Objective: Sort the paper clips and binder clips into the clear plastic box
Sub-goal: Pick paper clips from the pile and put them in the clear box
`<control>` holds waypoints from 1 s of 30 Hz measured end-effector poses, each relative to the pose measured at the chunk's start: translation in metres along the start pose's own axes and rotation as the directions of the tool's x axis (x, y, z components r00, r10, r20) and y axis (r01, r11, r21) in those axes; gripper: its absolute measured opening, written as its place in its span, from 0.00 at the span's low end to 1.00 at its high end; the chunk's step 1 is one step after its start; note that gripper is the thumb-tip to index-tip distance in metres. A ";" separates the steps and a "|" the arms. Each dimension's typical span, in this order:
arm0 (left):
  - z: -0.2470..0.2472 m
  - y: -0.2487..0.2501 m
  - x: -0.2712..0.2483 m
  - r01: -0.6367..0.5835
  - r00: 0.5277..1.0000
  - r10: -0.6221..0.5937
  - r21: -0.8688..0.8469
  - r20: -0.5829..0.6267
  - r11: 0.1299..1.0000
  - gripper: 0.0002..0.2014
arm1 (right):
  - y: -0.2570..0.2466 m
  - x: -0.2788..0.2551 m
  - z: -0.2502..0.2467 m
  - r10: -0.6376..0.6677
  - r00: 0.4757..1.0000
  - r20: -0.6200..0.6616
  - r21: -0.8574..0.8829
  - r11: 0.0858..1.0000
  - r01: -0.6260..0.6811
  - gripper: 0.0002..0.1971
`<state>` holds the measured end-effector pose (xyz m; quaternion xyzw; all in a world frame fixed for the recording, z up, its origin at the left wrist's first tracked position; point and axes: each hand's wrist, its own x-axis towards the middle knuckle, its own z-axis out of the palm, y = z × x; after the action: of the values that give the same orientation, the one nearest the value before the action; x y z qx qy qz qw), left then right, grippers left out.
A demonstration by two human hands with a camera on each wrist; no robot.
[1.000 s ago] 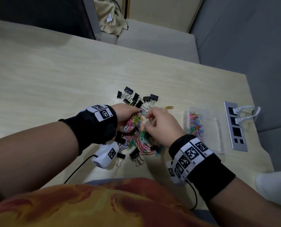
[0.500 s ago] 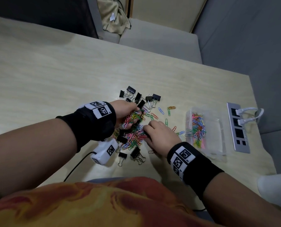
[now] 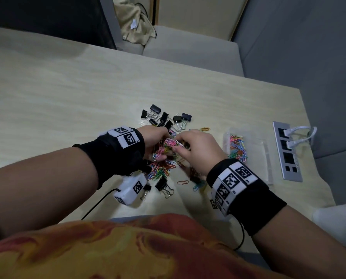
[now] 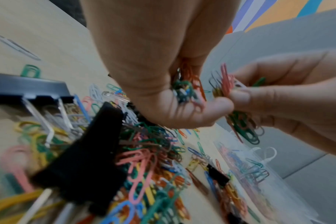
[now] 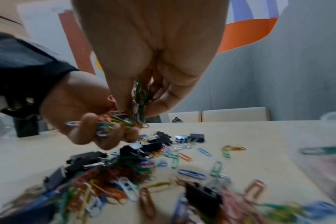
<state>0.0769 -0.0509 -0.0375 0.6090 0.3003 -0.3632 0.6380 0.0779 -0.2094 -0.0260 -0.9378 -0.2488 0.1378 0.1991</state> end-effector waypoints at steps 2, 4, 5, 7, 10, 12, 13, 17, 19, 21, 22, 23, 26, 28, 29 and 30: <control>0.006 0.001 0.001 -0.019 1.000 0.019 -0.052 -0.002 0.998 0.08 | -0.010 0.002 0.001 0.048 0.999 -0.012 0.080 0.996 -0.047 0.14; 0.011 0.003 0.002 -0.046 0.999 0.045 -0.085 -0.012 0.995 0.07 | -0.016 0.005 0.004 0.118 0.993 -0.024 0.213 0.971 -0.111 0.16; 0.011 0.003 0.002 -0.053 0.998 0.051 -0.087 -0.024 0.995 0.07 | -0.019 0.006 0.004 0.140 0.990 -0.028 0.270 0.954 -0.128 0.17; 0.008 0.003 0.002 -0.054 0.998 0.051 -0.076 -0.045 0.996 0.06 | -0.021 0.007 0.003 0.152 0.988 -0.022 0.362 0.922 -0.134 0.20; -0.004 0.004 0.002 -0.054 0.995 0.051 -0.027 -0.088 0.998 0.05 | -0.014 0.006 0.000 0.172 0.985 0.004 0.550 0.823 -0.146 0.18; -0.012 0.005 0.000 -0.039 0.994 0.038 -0.013 -0.098 0.999 0.08 | -0.003 0.007 0.006 0.207 0.978 0.027 0.539 0.821 -0.189 0.16; -0.016 0.006 0.000 -0.033 0.996 0.032 -0.015 -0.084 0.999 0.10 | 0.003 0.007 0.010 0.219 0.974 0.049 0.444 0.869 -0.218 0.17; -0.026 0.008 0.000 -0.025 0.998 0.024 -0.013 -0.059 1.000 0.14 | 0.014 0.007 0.034 0.148 0.963 0.224 -0.093 0.987 -0.130 0.39; -0.026 0.010 0.000 -0.029 0.998 0.028 -0.017 -0.053 0.999 0.13 | 0.011 0.005 0.044 0.077 0.968 0.239 -0.176 0.984 -0.035 0.44; -0.025 0.011 -0.003 -0.016 0.999 0.016 0.003 -0.045 1.000 0.14 | 0.010 0.004 0.052 0.035 0.979 0.200 -0.215 0.977 0.009 0.36; -0.024 0.011 -0.004 -0.006 0.999 0.007 0.017 -0.041 1.000 0.15 | 0.009 0.003 0.054 0.027 0.984 0.177 -0.232 0.973 0.015 0.31; -0.024 0.011 -0.005 0.000 0.999 0.001 0.030 -0.036 1.000 0.15 | 0.008 0.002 0.055 0.028 0.988 0.154 -0.246 0.969 0.011 0.25; -0.023 0.011 -0.007 -0.001 0.999 0.003 0.049 -0.036 0.999 0.15 | 0.009 -0.003 0.059 0.050 0.993 0.109 -0.246 0.969 -0.022 0.13; -0.022 0.011 -0.008 -0.005 0.999 0.007 0.047 -0.043 0.999 0.15 | 0.012 -0.004 0.060 0.063 0.994 0.092 -0.215 0.976 -0.042 0.12; -0.021 0.011 -0.009 -0.006 0.999 0.009 0.047 -0.045 0.999 0.15 | 0.013 -0.004 0.058 0.079 0.994 0.079 -0.186 0.981 -0.063 0.11; -0.020 0.011 -0.010 -0.009 0.999 0.011 0.052 -0.046 0.999 0.15 | 0.014 -0.004 0.054 0.100 0.993 0.062 -0.151 0.984 -0.090 0.10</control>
<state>0.0816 -0.0305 -0.0245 0.6350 0.3025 -0.3533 0.6168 0.0610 -0.2059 -0.0794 -0.9554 -0.2200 0.1609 0.1135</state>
